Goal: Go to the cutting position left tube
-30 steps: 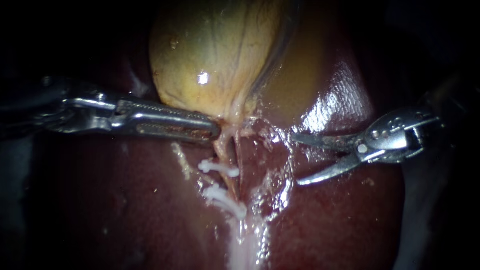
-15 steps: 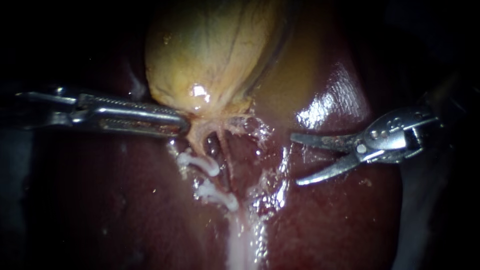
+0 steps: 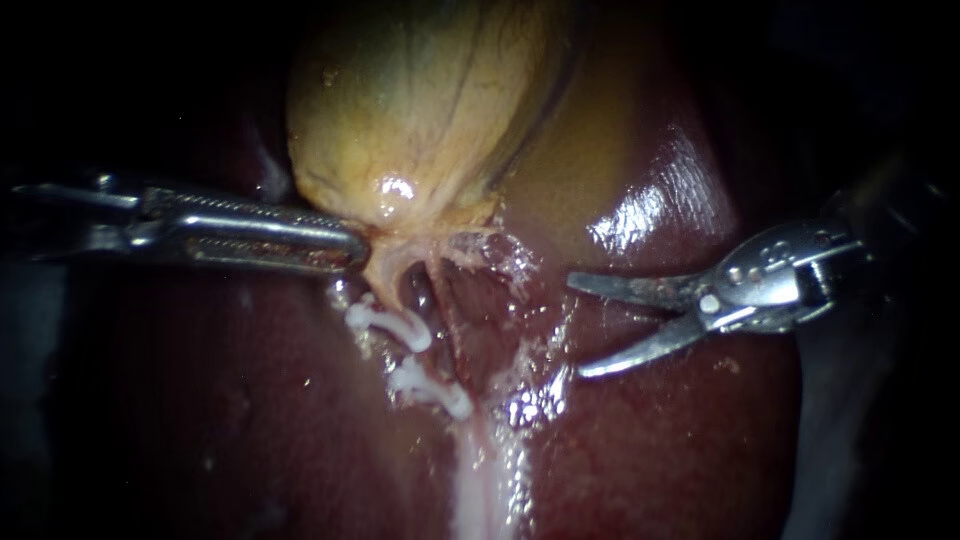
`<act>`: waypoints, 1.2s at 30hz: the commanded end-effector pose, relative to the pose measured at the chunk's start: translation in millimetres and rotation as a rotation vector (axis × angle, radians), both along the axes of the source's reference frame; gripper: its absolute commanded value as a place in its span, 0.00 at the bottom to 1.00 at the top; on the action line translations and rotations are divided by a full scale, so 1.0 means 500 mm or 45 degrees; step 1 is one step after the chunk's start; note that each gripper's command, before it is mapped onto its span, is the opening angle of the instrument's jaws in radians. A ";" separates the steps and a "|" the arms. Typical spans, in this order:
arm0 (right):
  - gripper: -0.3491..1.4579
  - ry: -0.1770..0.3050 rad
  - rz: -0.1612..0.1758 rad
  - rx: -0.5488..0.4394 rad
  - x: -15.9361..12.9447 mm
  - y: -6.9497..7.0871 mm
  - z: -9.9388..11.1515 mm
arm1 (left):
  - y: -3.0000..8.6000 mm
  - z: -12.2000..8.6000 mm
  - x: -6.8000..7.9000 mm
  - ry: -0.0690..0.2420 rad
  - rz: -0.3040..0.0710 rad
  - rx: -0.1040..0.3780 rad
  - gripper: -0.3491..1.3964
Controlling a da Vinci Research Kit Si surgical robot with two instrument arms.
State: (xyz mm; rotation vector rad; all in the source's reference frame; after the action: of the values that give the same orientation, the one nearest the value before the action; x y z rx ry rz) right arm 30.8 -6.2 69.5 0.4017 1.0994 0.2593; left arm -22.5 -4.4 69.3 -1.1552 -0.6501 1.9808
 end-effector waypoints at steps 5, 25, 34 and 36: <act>0.98 0.019 -0.024 -0.007 0.0044 -0.0027 0.0023 | 0.0000 0.0004 -0.0002 0.001 0.000 -0.001 0.00; 0.98 -0.014 -0.076 0.057 0.0159 -0.0106 0.0130 | -0.0003 0.0001 -0.0005 0.002 -0.002 -0.001 0.00; 0.98 -0.036 -0.078 0.063 0.0175 -0.0114 0.0155 | -0.0004 -0.0001 -0.0007 0.003 -0.004 -0.001 0.00; 0.98 -0.042 -0.076 0.070 0.0179 -0.0114 0.0156 | -0.0004 -0.0002 -0.0008 0.003 -0.005 -0.001 0.00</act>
State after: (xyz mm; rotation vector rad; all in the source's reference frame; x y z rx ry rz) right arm 39.9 -11.9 77.4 0.4761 1.0474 0.2444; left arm -23.0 -4.6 69.2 -1.1536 -0.6455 1.9794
